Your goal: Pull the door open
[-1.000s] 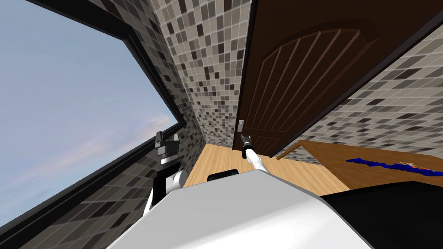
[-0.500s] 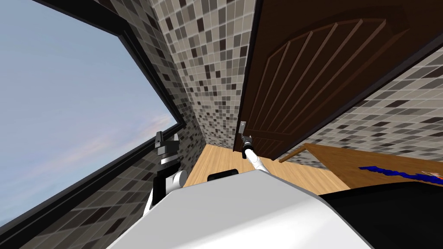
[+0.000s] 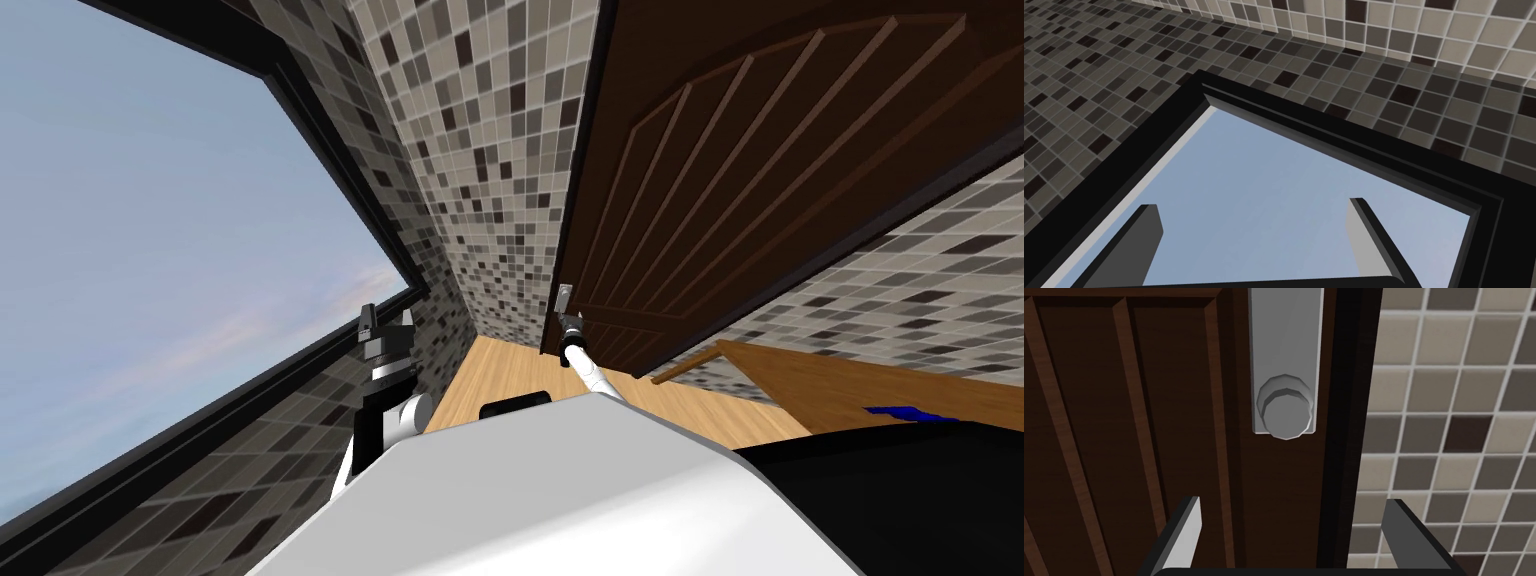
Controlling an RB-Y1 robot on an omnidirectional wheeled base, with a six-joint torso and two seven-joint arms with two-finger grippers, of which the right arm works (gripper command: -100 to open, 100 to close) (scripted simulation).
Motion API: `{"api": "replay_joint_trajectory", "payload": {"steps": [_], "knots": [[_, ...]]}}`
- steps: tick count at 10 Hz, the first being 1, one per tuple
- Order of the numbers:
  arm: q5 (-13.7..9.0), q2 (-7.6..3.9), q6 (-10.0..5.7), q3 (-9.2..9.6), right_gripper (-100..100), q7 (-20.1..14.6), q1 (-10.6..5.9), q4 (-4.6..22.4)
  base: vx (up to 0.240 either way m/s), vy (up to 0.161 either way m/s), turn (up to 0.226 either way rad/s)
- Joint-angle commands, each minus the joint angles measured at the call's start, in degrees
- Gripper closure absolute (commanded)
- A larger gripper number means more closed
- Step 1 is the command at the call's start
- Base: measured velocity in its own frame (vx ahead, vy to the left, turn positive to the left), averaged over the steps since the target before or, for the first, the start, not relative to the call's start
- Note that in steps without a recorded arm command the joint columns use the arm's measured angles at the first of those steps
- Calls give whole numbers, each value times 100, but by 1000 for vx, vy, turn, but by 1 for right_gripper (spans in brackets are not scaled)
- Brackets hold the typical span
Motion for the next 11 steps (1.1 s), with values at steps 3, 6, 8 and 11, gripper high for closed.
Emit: {"api": "replay_joint_trajectory", "payload": {"steps": [3,6,8,11], "knots": [[94,-192,34,-66,-100,-217,17,112,75,-14,46],[55,-477,-9,-181,-100,-500,83,197,167,-1,74],[23,-704,-43,-273,-100,-724,135,265,142,-14,82],[-18,-997,-87,-392,-100,-1014,202,352,167,-27,83]]}}
